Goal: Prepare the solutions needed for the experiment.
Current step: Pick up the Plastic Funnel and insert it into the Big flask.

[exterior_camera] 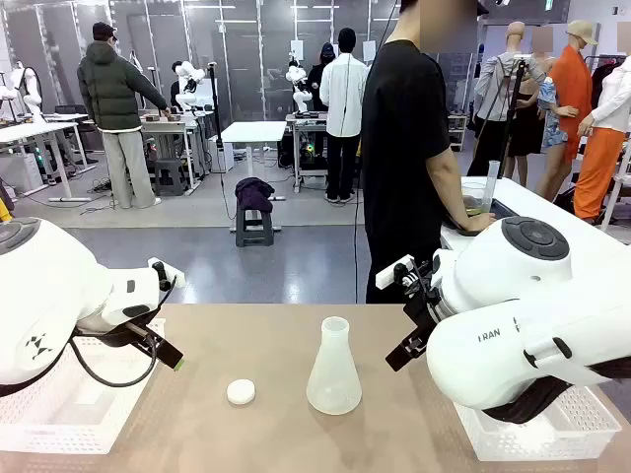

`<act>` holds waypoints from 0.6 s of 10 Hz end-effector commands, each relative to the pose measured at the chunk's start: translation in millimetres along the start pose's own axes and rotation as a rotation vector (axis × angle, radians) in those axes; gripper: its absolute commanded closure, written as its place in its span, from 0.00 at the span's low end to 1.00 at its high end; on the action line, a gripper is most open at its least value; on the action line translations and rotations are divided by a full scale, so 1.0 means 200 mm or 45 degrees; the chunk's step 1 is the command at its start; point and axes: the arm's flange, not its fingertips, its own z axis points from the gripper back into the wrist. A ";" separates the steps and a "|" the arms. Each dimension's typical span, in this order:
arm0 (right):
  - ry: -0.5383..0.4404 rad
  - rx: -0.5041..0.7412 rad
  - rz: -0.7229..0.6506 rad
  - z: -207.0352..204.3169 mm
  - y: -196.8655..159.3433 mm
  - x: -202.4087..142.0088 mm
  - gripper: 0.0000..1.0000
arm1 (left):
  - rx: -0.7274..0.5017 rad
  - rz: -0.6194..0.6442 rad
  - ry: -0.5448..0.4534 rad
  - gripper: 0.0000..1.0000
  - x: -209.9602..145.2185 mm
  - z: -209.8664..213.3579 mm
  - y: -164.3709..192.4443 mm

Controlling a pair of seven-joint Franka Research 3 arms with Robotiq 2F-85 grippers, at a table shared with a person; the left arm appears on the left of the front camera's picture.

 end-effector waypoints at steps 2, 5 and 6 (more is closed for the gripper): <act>0.000 0.000 0.000 0.00 0.00 0.00 0.00 | 0.000 0.000 0.000 0.00 0.00 0.00 0.00; 0.000 0.000 0.000 0.00 0.00 0.00 0.00 | 0.000 0.000 0.000 0.00 0.00 0.00 0.00; 0.000 0.000 0.000 0.00 0.00 0.00 0.00 | 0.000 0.000 0.000 0.00 0.00 0.00 0.00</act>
